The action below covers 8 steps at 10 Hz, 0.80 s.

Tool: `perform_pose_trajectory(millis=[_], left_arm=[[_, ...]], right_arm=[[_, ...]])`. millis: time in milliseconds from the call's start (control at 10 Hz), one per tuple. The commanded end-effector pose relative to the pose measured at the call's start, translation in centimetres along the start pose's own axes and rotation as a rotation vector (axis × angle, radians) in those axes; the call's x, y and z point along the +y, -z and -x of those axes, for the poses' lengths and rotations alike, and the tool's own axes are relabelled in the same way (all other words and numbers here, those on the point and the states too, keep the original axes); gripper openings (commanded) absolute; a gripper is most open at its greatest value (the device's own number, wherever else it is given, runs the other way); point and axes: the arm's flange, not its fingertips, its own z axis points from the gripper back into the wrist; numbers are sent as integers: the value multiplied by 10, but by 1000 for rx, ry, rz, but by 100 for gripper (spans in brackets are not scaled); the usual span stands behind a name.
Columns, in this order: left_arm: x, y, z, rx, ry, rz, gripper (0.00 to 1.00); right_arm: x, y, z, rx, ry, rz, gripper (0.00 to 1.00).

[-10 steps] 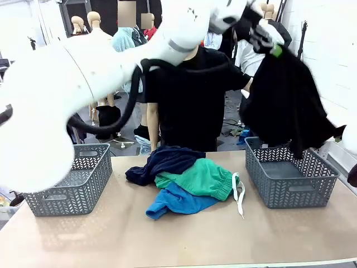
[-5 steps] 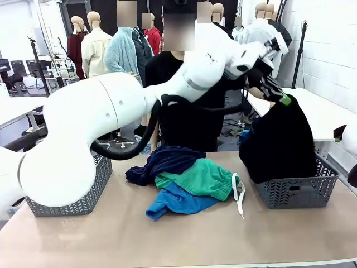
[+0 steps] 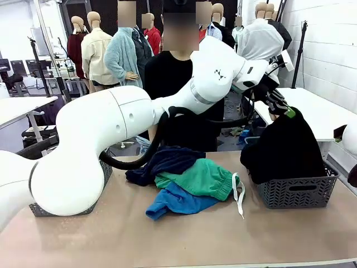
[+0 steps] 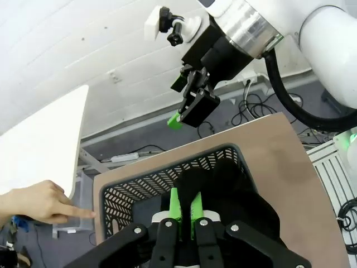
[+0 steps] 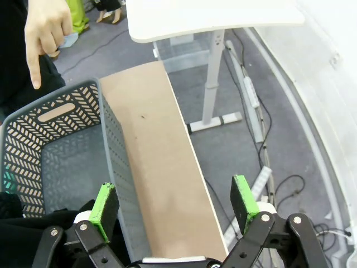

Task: Sort the tops and bottoms.
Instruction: Sort the clothes according to human instructions.

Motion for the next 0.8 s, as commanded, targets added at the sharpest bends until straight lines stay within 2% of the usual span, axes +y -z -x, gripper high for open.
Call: perform_pose_trajectory(millis=[0,400,500,600,700], left_arm=[[2,-7,-4,-2,-4,5,0],[0,-4,-3,0,4,-2,0],[26,14,1,-28,24,24,0],[61,29,1,-134,80,17,0],[90,48,-2,-187,116,43,0]], right_arm=[[1,-1,0,10,-3,3,100],[1,-1,0,10,-3,3,100],[1,-1,0,10,-3,3,100],[1,-1,0,10,-3,3,100],[1,-1,0,10,-3,3,100]])
